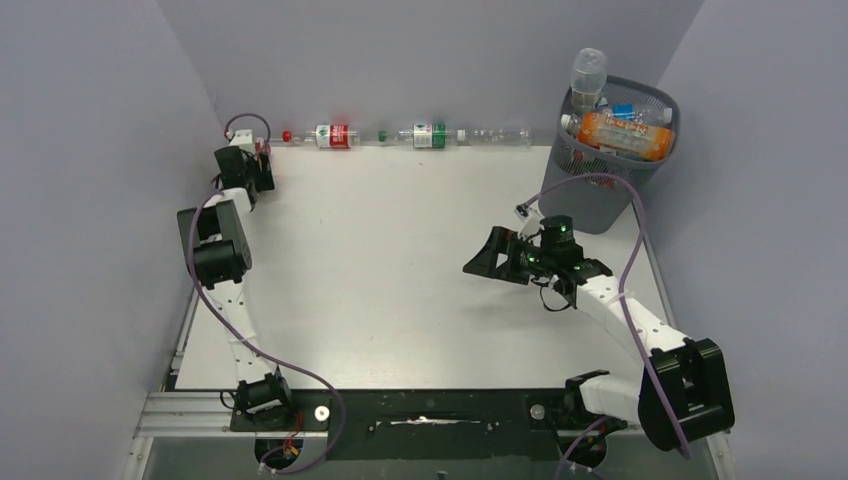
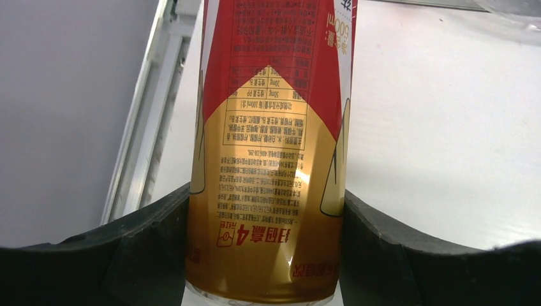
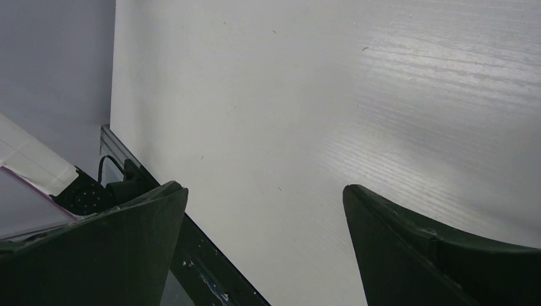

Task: Put the plastic bottles in the bin
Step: Pick up the plastic bottle from the corner of the board.

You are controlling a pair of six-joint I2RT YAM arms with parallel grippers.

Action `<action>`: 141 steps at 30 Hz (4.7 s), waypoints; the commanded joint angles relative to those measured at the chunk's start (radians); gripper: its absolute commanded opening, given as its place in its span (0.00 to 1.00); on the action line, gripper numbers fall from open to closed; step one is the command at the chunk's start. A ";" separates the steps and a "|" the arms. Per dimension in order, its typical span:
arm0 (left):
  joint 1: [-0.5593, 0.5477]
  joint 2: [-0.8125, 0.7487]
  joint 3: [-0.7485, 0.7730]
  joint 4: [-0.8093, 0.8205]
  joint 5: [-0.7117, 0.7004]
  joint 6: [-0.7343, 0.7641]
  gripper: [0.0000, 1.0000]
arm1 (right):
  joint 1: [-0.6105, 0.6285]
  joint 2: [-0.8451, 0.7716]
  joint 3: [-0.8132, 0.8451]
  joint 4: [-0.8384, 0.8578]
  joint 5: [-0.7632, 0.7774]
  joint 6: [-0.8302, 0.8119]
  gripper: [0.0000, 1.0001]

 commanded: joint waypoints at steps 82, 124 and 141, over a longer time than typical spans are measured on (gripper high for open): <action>-0.709 -0.620 -0.326 0.317 0.558 -0.674 0.56 | -0.207 0.142 0.930 -0.410 0.514 -0.243 0.94; -0.934 -0.555 -0.382 0.403 0.614 -0.761 0.51 | -0.090 0.163 0.742 -0.244 0.128 -0.018 0.98; -1.064 -0.637 -0.339 0.013 0.260 -0.406 0.51 | -0.053 0.146 0.709 -0.304 0.254 -0.030 0.63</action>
